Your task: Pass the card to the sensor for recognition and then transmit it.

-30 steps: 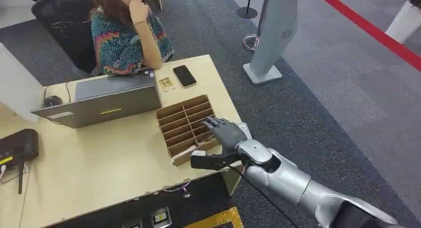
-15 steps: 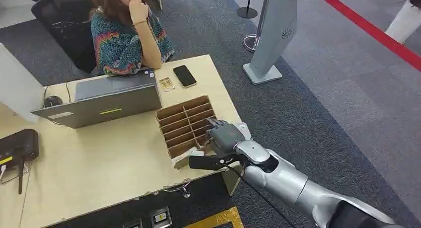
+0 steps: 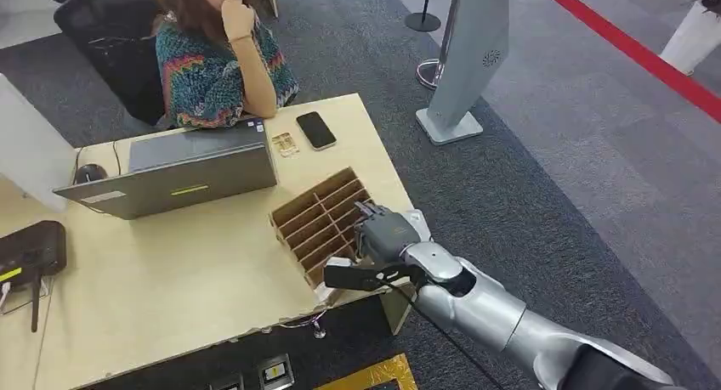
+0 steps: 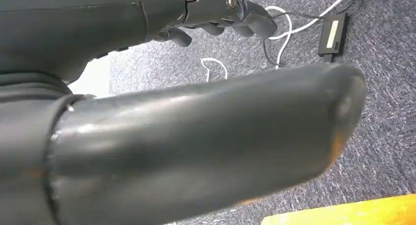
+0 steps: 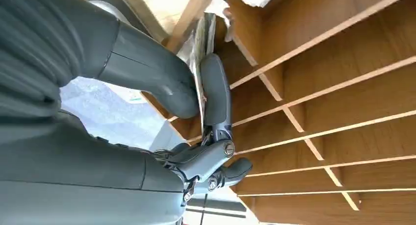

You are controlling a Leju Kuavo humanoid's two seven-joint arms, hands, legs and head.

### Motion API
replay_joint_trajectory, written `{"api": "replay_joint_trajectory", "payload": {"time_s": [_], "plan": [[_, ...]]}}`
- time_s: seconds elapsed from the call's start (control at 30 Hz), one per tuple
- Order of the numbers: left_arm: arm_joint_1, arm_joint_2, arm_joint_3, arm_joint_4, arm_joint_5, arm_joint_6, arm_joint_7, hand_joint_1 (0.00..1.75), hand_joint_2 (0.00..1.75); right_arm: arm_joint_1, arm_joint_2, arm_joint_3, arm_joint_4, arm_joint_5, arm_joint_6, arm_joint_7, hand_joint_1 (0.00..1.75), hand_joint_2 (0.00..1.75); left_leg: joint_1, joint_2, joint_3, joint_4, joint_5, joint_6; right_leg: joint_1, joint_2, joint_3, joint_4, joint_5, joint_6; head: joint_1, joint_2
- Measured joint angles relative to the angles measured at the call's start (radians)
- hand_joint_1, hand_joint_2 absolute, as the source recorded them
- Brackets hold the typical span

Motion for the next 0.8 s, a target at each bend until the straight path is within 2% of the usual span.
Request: {"api": "replay_joint_trajectory", "payload": {"time_s": [0.37, 0.8], "plan": [[-0.007, -0.001, 0.0, 0.0, -0.029, -0.016, 0.003, 0.0, 0.0, -0.007, 0.0, -0.019, -0.022, 0.02, -0.021, 0.013, 1.75, 1.75, 0.0, 0.0, 0.0, 0.0, 0.0, 0.0, 0.0, 0.0, 0.0, 0.0, 0.0, 0.0, 0.0, 0.0], [-0.036, -0.01, 0.0, 0.0, -0.063, -0.023, 0.003, 0.0, 0.0, -0.248, -0.034, -0.079, -0.208, -0.005, 0.057, 0.045, 1.75, 1.75, 0.0, 0.002, 0.0, 0.0, 0.002, -0.001, 0.0, 0.001, 0.0, 0.0, 0.002, 0.0, 0.0, 0.0]]}}
